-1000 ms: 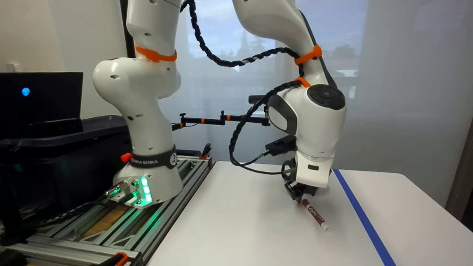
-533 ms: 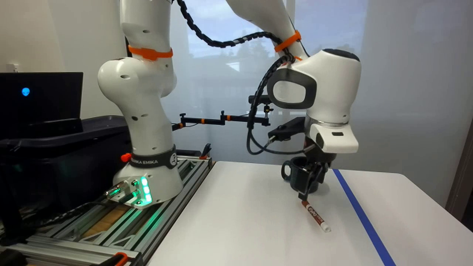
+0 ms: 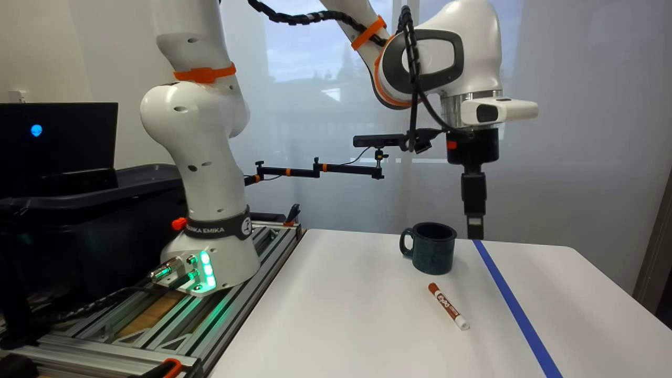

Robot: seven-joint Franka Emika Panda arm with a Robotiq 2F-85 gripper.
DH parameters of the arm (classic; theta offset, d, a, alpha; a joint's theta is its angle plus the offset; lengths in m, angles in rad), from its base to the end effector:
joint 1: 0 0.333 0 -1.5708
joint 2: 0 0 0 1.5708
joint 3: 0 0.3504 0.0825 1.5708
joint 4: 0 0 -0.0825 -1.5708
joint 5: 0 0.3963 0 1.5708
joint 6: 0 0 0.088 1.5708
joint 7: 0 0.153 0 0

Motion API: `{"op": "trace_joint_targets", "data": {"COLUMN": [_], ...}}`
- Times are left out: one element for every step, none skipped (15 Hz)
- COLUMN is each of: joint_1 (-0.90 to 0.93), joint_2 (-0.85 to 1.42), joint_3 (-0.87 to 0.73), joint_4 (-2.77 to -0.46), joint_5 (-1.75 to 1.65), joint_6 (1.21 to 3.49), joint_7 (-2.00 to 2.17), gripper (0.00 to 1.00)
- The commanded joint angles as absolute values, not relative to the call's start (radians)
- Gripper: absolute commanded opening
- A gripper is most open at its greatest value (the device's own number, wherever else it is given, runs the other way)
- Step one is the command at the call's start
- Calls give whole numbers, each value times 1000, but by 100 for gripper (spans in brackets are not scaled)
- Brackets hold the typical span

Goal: Remove the marker from the cup

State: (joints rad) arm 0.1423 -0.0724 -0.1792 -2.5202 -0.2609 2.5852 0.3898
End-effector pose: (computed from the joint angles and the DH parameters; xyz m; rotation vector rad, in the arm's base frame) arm 0.4817 -0.0187 0.2966 3.0014 -0.3234 0.2407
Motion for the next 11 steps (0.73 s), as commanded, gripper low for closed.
{"op": "trace_joint_targets", "data": {"joint_1": [62,56,54,52,52,51,52,52,52,51,51], "joint_2": [-91,-103,-108,-110,-110,-110,-110,-110,-110,-110,-110], "joint_3": [-100,-96,-94,-93,-92,-92,-91,-91,-91,-91,-91], "joint_4": [-2523,-2528,-2531,-2535,-2538,-2539,-2540,-2540,-2540,-2540,-2540], "joint_5": [-263,-270,-272,-273,-273,-274,-274,-274,-274,-274,-274], "joint_6": [2585,2585,2585,2585,2585,2585,2585,2585,2585,2585,2585], "joint_7": [379,378,377,377,377,377,377,377,377,377,377], "gripper": [100,100,100,100,100,100,100,100,100,100,100]}}
